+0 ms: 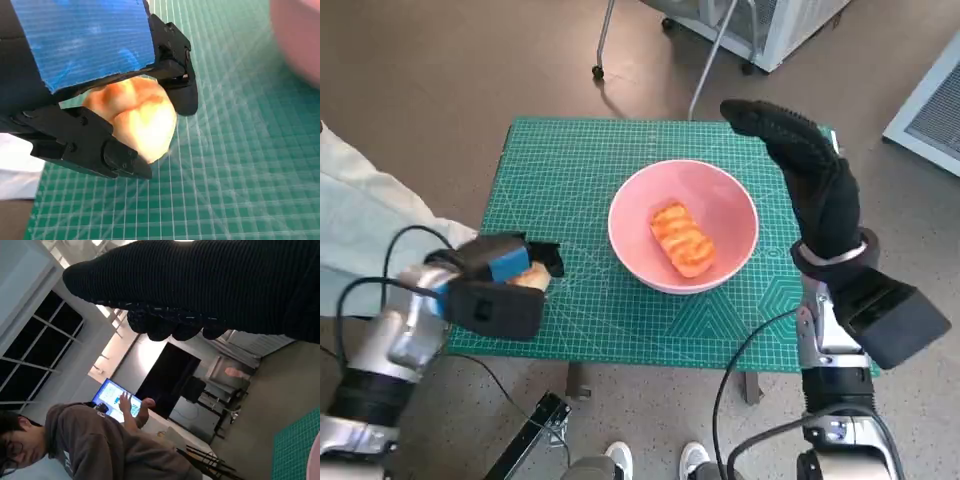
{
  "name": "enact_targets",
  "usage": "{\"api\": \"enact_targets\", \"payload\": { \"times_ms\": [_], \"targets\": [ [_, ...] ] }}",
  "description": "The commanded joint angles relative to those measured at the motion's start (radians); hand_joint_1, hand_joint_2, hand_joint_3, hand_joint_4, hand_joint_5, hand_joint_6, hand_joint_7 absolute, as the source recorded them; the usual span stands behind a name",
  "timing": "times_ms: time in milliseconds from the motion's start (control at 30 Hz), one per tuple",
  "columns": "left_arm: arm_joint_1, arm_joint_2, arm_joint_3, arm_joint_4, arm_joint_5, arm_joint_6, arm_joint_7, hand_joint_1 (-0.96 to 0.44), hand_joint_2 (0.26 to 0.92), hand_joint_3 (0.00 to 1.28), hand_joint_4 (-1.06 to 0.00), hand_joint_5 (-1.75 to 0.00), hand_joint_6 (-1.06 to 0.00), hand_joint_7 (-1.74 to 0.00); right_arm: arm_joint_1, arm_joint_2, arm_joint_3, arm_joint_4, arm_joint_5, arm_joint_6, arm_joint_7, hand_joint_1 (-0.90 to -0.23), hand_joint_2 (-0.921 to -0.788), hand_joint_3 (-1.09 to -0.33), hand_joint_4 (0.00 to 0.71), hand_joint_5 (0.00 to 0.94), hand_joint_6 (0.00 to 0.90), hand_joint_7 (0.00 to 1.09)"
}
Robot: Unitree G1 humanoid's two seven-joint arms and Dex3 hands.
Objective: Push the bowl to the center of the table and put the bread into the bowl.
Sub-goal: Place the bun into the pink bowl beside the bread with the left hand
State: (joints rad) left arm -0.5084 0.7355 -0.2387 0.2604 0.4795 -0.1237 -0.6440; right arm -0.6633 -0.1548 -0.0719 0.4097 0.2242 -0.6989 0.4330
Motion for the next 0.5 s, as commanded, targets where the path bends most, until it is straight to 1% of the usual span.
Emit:
{"api": "enact_targets", "payload": {
  "times_ms": [33, 167, 267, 500],
  "targets": [
    [-0.043, 0.007, 0.074, -0.127, -0.074, 0.022, -0.011, 0.00, 0.920, 0.13, -0.59, -1.29, -0.58, -1.20, 0.020, -0.004, 0.006, 0.004, -0.011, 0.014, 0.004, -0.670, -0.921, -0.833, 0.260, 0.033, -0.001, 0.78],
    [-0.082, -0.014, 0.106, -0.193, -0.108, 0.018, 0.010, 0.00, 0.917, 0.14, -0.57, -1.38, -0.62, -1.10, 0.016, -0.003, 0.007, 0.013, -0.010, 0.013, 0.007, -0.669, -0.921, -0.835, 0.259, 0.032, -0.001, 0.78],
    [-0.125, -0.037, 0.115, -0.220, -0.123, -0.007, 0.038, 0.00, 0.913, 0.14, -0.56, -1.39, -0.63, -1.09, 0.014, -0.002, 0.008, 0.018, -0.009, 0.013, 0.009, -0.669, -0.921, -0.836, 0.259, 0.032, -0.001, 0.78],
    [-0.235, -0.106, 0.093, -0.216, -0.115, -0.082, 0.102, 0.00, 0.920, 0.13, -0.58, -1.25, -0.59, -1.24, 0.015, 0.001, 0.011, 0.015, -0.007, 0.019, 0.009, -0.669, -0.921, -0.839, 0.260, 0.033, -0.001, 0.78]
  ]
}}
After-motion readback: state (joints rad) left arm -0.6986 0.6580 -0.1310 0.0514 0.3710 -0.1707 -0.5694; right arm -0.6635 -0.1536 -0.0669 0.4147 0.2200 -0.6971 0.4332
